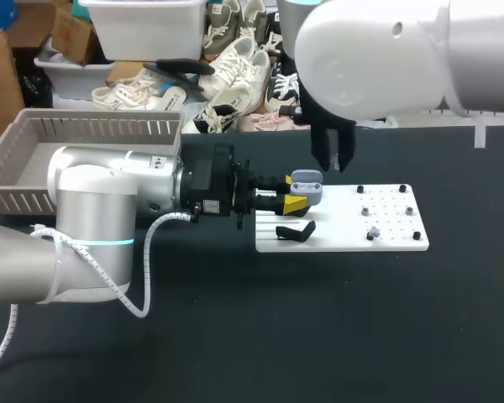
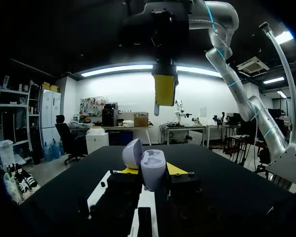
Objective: Pick up each earbud case from the left stands, insert the matching earbuds, close the lid, and place the case in the box.
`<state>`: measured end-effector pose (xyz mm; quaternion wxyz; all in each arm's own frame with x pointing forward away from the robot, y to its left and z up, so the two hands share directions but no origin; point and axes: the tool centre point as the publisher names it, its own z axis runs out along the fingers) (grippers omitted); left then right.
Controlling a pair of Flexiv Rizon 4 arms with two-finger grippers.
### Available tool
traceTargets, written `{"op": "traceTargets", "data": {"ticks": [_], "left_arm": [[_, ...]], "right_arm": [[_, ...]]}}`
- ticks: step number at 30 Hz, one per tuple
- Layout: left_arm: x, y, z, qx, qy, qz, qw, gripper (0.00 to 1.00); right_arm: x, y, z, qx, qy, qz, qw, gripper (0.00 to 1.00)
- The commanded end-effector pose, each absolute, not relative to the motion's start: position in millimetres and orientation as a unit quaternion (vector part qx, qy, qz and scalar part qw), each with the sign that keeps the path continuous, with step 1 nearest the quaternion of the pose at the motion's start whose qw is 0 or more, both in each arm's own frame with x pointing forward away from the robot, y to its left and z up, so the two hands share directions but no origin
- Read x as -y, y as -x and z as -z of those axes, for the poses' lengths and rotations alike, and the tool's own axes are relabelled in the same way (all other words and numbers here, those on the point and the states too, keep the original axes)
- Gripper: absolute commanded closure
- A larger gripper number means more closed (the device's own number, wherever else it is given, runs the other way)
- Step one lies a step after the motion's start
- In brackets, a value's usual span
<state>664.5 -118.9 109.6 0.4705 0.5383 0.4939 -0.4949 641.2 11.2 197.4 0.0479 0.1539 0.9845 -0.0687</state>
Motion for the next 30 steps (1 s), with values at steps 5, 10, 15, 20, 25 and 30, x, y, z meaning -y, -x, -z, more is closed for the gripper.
{"op": "traceTargets", "data": {"ticks": [5,10,15,20,25,30], "left_arm": [[119,-666,-109,-0.493,-0.539,0.496,0.470,1.00],[119,-666,-109,-0.493,-0.539,0.496,0.470,1.00],[119,-666,-109,-0.493,-0.539,0.496,0.470,1.00],[119,-666,-109,-0.493,-0.539,0.496,0.470,1.00],[119,-666,-109,-0.493,-0.539,0.496,0.470,1.00],[119,-666,-109,-0.493,-0.539,0.496,0.470,1.00]], "right_arm": [[-12,-638,-199,-0.984,-0.157,0.069,0.052,1.00],[-12,-638,-199,-0.984,-0.157,0.069,0.052,1.00],[-12,-638,-199,-0.984,-0.157,0.069,0.052,1.00],[-18,-634,-204,-0.974,-0.213,0.067,0.045,1.00],[-24,-630,-212,-0.963,-0.257,0.078,0.034,1.00],[-38,-625,-215,-0.961,-0.266,0.071,0.033,1.00]]}}
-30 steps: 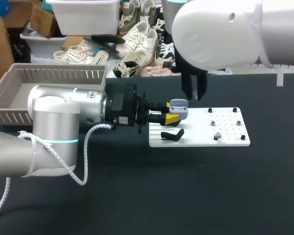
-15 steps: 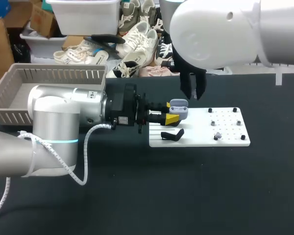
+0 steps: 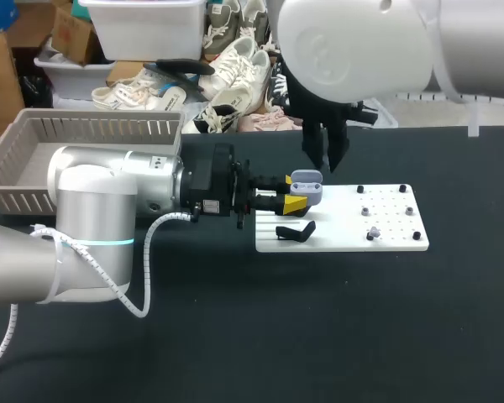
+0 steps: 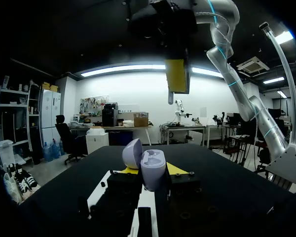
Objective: Pick up each earbud case from the left stands, insert the matching earbuds, close the lid, and place the case in the box.
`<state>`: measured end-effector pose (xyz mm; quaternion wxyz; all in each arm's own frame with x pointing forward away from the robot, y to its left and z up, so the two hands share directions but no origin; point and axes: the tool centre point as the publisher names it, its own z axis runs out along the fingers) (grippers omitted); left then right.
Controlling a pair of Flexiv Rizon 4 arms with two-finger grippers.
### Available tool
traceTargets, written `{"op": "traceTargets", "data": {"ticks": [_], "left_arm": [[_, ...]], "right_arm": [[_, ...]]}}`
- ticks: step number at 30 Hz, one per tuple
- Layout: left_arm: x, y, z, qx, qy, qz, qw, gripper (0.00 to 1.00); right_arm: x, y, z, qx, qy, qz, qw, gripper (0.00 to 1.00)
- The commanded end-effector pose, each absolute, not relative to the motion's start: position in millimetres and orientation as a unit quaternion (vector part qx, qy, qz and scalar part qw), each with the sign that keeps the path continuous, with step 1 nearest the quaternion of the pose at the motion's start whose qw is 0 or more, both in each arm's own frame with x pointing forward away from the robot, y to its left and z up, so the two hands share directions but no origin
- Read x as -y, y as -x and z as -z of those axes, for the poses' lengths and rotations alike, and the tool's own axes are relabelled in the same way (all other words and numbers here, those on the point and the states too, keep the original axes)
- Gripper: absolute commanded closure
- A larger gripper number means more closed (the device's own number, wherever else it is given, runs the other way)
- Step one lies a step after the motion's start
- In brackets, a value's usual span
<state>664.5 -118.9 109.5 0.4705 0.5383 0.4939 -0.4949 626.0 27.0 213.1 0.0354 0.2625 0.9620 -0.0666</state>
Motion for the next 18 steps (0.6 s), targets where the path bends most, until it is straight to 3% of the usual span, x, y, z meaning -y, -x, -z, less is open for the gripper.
{"op": "traceTargets", "data": {"ticks": [1,18], "left_arm": [[119,-666,-109,-0.493,-0.539,0.496,0.470,1.00],[119,-666,-109,-0.493,-0.539,0.496,0.470,1.00]], "right_arm": [[-40,-624,-215,-0.961,-0.265,0.069,0.031,1.00],[-55,-629,-191,-0.963,-0.256,0.074,0.037,1.00]]}}
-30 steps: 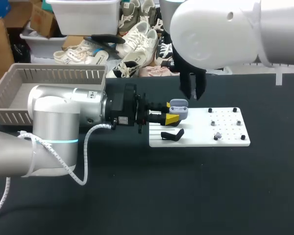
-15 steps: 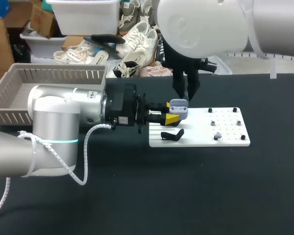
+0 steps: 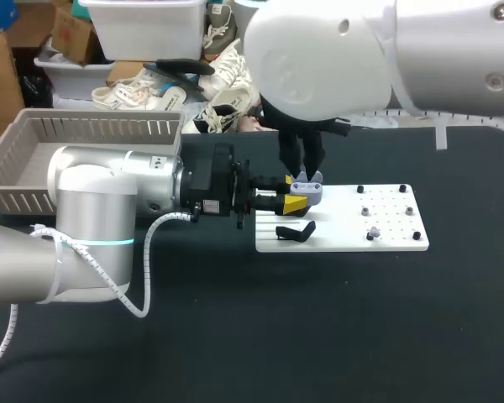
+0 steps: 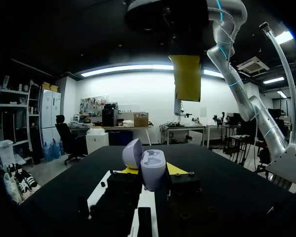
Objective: Pick up each earbud case from the left stands, insert the matching earbuds, close the lid, and place the case in the box.
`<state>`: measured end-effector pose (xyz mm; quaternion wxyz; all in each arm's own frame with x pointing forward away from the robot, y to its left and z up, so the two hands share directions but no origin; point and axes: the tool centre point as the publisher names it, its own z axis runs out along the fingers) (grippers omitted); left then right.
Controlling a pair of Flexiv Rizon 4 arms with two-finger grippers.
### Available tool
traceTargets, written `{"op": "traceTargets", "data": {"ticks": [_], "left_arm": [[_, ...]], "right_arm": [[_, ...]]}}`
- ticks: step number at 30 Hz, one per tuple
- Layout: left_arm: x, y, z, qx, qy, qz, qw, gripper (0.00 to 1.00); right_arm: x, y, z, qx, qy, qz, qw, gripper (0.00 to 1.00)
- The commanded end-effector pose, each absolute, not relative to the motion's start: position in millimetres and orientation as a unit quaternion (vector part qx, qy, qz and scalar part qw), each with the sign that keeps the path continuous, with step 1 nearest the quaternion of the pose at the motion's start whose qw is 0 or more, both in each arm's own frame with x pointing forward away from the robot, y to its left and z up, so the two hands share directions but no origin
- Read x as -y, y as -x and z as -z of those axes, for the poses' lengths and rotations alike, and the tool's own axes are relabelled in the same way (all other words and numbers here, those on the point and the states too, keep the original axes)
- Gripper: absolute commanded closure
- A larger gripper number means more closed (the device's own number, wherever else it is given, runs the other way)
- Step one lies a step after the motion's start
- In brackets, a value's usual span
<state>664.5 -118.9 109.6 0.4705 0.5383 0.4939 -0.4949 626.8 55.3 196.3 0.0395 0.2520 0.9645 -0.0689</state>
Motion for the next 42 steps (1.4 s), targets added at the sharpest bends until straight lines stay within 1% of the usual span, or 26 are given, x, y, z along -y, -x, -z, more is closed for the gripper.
{"op": "traceTargets", "data": {"ticks": [1,25,42], "left_arm": [[119,-666,-109,-0.493,-0.539,0.496,0.470,1.00],[119,-666,-109,-0.493,-0.539,0.496,0.470,1.00],[119,-666,-109,-0.493,-0.539,0.496,0.470,1.00]], "right_arm": [[-54,-630,-189,-0.963,-0.256,0.075,0.037,1.00],[-48,-644,-167,-0.959,-0.270,0.081,0.017,1.00],[-44,-650,-157,-0.957,-0.276,0.081,0.017,1.00]]}}
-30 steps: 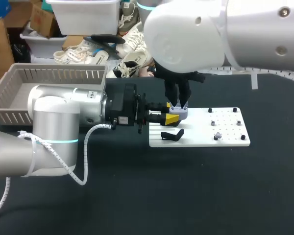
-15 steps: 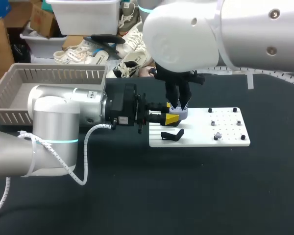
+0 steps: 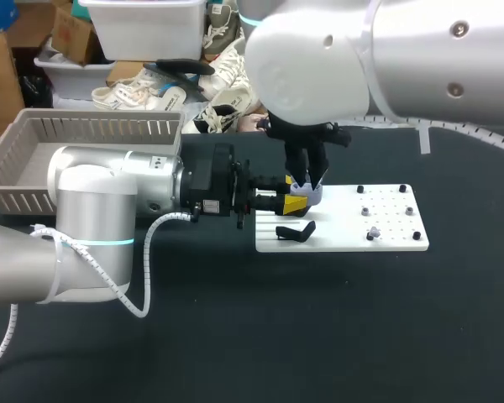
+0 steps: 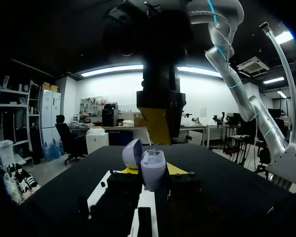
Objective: Pick up each earbud case from the left stands, insert the matching earbuds, close the lid, and place the case in the box.
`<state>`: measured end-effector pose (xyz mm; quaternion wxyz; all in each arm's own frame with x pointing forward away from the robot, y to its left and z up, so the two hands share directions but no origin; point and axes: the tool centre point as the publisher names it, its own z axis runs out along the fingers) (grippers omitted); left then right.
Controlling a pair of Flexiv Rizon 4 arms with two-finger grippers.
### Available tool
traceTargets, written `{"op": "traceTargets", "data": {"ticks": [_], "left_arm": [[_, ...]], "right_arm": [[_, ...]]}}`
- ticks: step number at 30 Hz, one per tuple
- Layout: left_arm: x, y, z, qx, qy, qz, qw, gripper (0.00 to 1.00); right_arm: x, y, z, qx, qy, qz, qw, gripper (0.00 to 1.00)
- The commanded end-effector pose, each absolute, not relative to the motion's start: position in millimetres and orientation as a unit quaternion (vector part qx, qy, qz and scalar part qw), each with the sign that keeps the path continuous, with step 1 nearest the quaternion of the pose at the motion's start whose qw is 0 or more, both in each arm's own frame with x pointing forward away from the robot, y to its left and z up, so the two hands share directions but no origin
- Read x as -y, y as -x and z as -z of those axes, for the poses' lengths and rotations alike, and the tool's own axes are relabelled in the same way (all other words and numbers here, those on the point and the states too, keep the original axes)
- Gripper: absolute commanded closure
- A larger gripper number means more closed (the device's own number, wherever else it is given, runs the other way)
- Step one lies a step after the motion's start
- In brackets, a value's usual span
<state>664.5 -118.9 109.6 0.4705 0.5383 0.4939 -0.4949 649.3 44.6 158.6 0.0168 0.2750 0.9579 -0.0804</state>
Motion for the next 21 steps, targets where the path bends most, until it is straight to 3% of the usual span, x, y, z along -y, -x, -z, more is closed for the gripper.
{"op": "traceTargets", "data": {"ticks": [1,21], "left_arm": [[119.1,-665.9,-109.0,-0.493,-0.539,0.496,0.470,1.00],[119.1,-665.9,-109.0,-0.493,-0.539,0.496,0.470,1.00]], "right_arm": [[-43.7,-650.6,-156.6,-0.957,-0.277,0.081,0.017,1.00],[-39.0,-655.5,-149.2,-0.957,-0.279,0.082,0.015,1.00]]}}
